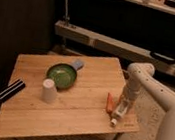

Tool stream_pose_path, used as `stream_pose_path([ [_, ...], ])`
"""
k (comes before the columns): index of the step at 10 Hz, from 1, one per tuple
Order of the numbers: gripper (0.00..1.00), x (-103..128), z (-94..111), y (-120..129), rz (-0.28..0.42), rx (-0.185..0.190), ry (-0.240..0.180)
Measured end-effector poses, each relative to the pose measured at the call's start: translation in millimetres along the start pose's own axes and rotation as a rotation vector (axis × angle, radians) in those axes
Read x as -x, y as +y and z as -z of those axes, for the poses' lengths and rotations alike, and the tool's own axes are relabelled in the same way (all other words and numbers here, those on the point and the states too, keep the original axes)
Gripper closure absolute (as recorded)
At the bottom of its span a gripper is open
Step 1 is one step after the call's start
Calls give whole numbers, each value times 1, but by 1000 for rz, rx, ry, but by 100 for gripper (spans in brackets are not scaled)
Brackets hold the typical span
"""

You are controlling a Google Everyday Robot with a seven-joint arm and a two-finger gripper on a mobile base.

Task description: Place the bottle in the ceramic bowl

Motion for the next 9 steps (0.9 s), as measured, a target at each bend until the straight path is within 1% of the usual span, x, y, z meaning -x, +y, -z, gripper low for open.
stream_pose_path([
  [2, 100, 1, -1, -2, 3, -1, -7],
  [4, 100, 0, 6, 4, 14, -6, 2],
  [5, 100, 1, 17, 4, 22, -23, 6],
  [6, 100, 2, 37, 6, 35, -47, 17],
  [8, 100, 5, 70, 9, 59, -82, 44],
  [9, 100, 9, 95, 10, 83, -105, 67],
])
